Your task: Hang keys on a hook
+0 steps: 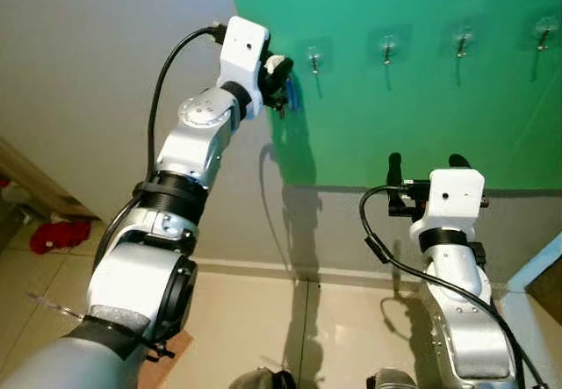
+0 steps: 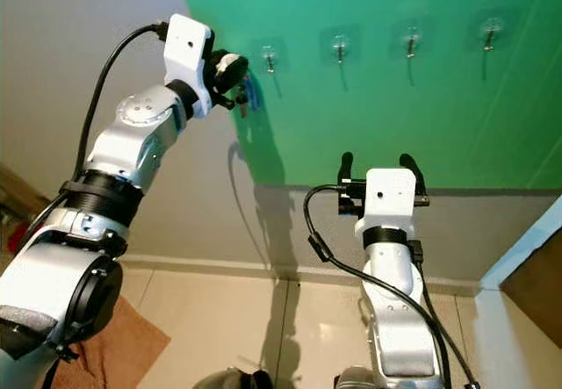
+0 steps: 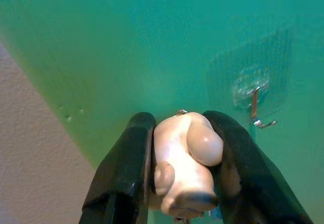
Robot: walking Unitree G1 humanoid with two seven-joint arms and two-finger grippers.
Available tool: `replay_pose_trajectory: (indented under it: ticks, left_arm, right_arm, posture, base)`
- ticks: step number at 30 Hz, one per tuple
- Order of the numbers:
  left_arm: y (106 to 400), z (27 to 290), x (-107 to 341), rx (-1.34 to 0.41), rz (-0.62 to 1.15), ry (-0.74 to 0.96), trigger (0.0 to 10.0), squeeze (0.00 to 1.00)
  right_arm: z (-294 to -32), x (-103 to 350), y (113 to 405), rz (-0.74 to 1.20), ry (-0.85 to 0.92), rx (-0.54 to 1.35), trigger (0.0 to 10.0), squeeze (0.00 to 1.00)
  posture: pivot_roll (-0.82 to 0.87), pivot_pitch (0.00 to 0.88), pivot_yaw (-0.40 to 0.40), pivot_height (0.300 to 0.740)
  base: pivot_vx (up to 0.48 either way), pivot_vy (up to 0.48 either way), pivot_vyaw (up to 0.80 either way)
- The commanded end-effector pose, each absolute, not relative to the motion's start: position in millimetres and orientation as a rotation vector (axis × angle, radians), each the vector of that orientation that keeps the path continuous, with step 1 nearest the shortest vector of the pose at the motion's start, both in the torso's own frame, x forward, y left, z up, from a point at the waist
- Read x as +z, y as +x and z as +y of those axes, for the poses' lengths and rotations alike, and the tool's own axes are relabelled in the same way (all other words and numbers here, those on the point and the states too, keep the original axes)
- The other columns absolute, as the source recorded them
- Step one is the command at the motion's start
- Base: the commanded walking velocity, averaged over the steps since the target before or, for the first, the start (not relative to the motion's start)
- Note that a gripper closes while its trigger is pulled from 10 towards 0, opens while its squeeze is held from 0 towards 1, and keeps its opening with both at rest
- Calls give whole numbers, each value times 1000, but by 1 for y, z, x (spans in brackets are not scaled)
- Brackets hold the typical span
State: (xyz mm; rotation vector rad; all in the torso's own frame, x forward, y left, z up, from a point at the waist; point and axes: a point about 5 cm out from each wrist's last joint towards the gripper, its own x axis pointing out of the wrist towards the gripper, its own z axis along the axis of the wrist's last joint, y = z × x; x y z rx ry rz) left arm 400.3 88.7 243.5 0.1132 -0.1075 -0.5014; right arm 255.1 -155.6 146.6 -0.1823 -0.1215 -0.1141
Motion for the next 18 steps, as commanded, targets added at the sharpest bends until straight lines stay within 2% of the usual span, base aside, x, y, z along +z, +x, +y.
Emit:
replay_pose_trajectory:
  ticks: [1,7,18]
  left_arm:
    - [401,86,259,-502,-167,97,0,0]
    - [397,72,272,-518,-207,84,0,0]
    - [392,55,288,-552,-247,66,0,0]
  right_arm:
    - [-152,150,253,-128,-183,-81,10000,137]
    - [-155,150,256,-112,-202,-56,10000,141]
    - [-152,148,259,-104,-201,-34,10000,137]
  posture:
    - [-207,64,159,740]
    - [-205,55,119,740]
    - [-205,48,125,740]
  base:
    - [0,0,0]
    - [0,0,0]
    - [0,0,0]
